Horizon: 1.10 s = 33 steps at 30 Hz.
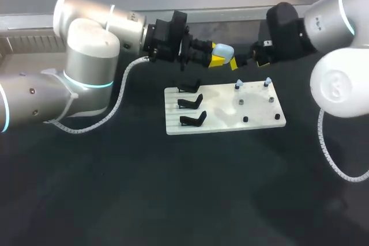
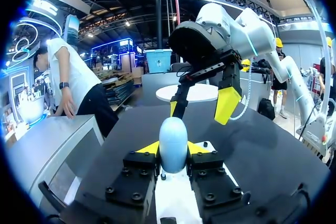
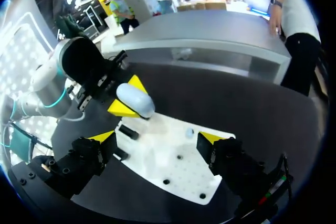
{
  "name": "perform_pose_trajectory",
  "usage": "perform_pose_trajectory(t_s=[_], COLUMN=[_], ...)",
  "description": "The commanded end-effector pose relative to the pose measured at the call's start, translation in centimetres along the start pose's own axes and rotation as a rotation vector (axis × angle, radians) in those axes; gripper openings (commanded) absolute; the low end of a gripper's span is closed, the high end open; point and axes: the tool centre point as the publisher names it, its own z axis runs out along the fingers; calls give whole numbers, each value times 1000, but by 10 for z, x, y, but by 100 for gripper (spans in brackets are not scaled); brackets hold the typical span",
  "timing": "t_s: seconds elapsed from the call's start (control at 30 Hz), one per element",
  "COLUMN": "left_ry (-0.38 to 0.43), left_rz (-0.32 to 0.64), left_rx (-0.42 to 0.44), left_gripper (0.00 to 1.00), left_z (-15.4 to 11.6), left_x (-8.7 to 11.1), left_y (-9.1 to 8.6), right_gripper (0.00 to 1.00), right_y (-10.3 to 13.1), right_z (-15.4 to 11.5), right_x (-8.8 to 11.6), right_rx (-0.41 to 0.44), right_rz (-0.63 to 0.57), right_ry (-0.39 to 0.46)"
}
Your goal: Pick up each earbud case from the left stands, insert the matching earbuds, close the lid, and place the case in the box.
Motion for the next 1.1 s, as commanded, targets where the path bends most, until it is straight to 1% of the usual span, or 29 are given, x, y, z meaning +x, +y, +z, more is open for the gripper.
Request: perform_pose_trajectory(t_s=[0.03,0.23,0.5,0.8,1.1], left_ry=[-4,-4,-2,-15,-25], left_rz=[0,9,9,23,25], left_rx=[-12,-12,-16,-8,2], left_gripper=[0,0,0,0,0], left_z=[0,-1,-5,-6,-6], left_x=[1,-1,1,-2,-2], left_y=[-3,-6,-11,-16,-20], right_gripper=[100,100,100,100,100], right_y=[4,6,-2,-5,-6], right_z=[8,13,15,19,14], right_x=[-8,-10,-15,-21,-30], right_rx=[-32,-27,-11,2,29], right_rz=[-7,-5,19,28,17], right_ry=[15,21,16,23,17])
